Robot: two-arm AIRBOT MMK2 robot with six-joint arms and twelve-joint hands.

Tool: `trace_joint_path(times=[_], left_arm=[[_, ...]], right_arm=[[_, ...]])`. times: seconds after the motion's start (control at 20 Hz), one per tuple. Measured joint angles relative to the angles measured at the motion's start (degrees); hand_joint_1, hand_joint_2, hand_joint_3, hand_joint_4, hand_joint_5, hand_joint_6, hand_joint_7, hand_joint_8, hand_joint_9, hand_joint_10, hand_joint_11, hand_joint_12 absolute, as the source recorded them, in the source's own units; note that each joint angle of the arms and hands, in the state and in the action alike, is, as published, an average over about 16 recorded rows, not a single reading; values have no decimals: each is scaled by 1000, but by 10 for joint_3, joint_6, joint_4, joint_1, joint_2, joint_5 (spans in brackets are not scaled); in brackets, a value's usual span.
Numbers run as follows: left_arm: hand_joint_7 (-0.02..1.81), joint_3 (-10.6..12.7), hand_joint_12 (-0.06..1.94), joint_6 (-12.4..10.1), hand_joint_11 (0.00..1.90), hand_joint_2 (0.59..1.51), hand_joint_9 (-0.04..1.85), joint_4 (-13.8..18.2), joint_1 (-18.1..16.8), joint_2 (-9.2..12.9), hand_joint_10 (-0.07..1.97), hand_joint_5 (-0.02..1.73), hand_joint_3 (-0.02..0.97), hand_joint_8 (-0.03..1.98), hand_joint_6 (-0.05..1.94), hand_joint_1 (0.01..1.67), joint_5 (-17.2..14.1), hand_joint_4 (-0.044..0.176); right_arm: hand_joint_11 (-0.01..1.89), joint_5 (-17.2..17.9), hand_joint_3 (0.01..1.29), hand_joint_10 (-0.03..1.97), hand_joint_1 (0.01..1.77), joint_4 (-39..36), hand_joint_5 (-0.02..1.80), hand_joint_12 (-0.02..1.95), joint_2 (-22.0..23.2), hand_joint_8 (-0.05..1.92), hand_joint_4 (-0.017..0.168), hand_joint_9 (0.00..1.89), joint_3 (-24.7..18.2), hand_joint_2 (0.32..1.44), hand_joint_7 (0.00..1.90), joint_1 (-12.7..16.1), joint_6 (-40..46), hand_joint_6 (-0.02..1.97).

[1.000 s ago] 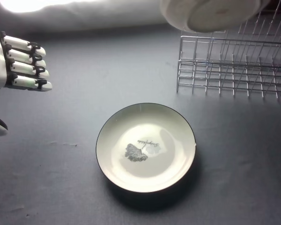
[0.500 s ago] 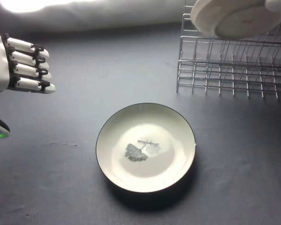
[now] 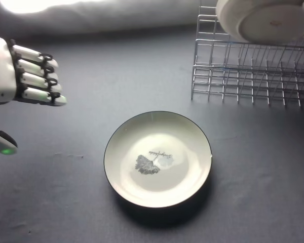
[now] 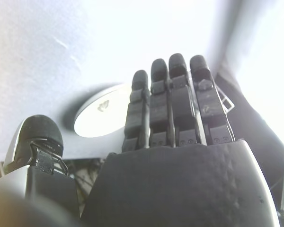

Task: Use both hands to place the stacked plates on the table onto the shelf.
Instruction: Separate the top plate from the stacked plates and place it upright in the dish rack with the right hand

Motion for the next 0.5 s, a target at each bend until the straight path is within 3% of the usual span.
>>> trace_joint_path(times=[0.25, 0.5], left_arm=[[308, 3, 183, -35, 166, 1161, 305, -10, 0, -10, 18, 251, 0, 17, 1, 20, -30, -2], [305, 12, 184, -71, 161, 1165, 303, -18, 1, -31, 17, 250, 1, 16, 1, 21, -82, -2]], right_arm=[[743, 24, 15, 1191, 1360, -11, 879, 1384, -3, 871, -8, 971, 14, 1047, 1002, -42, -9, 978], [735, 38, 15, 1190, 1362, -24, 875, 1377, -7, 881, -8, 961, 20, 1049, 994, -75, -19, 977]])
